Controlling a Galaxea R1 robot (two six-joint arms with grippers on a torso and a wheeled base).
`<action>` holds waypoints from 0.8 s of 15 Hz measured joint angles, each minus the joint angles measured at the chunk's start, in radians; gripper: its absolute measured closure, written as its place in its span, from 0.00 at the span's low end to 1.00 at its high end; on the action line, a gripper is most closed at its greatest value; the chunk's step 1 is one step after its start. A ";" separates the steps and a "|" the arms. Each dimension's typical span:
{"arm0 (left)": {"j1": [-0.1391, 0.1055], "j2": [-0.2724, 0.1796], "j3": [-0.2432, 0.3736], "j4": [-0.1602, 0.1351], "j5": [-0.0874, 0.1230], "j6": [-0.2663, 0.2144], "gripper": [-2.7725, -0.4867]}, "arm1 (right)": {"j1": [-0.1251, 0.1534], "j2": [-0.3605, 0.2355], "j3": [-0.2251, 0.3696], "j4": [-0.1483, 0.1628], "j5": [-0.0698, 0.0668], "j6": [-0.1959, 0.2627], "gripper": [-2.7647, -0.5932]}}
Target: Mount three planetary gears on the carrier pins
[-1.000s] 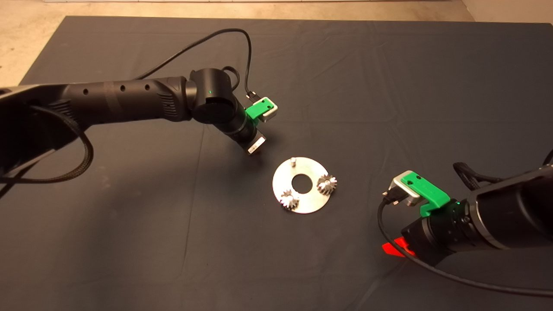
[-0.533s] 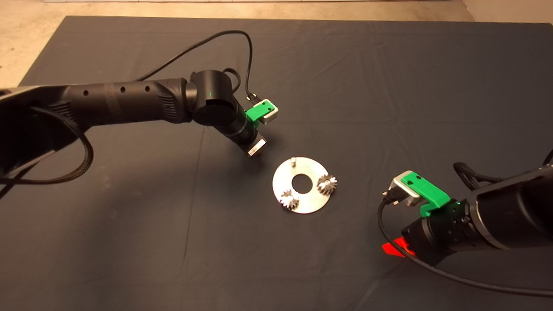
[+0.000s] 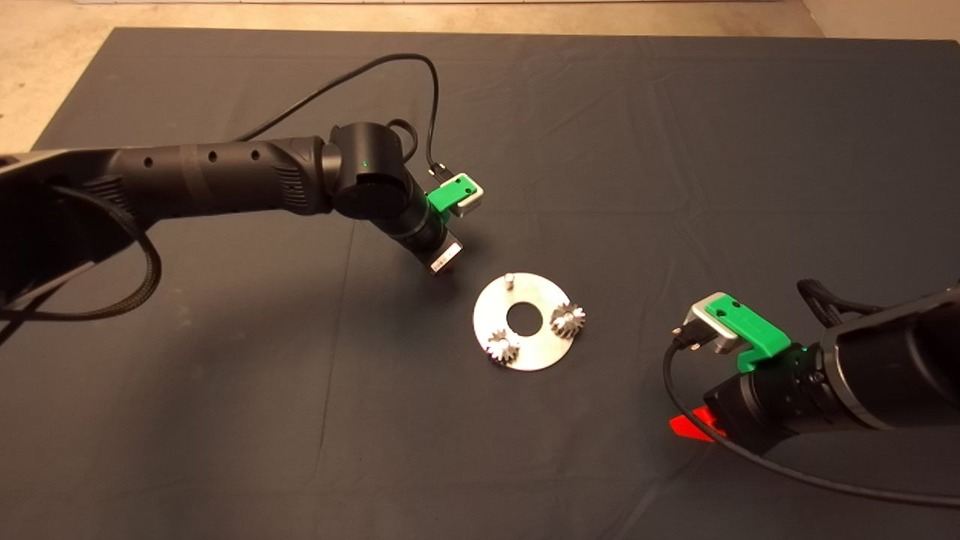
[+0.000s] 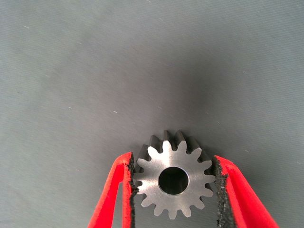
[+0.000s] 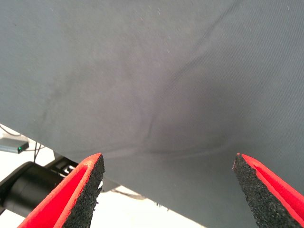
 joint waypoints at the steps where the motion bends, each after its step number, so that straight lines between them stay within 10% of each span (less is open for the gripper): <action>1: 0.001 -0.001 0.004 -0.001 0.001 0.000 0.89 | 0.000 -0.001 0.000 0.000 0.000 0.000 0.34; 12: -0.027 0.030 0.043 -0.050 0.055 -0.061 0.91 | 0.000 -0.001 0.000 0.000 0.000 0.000 0.34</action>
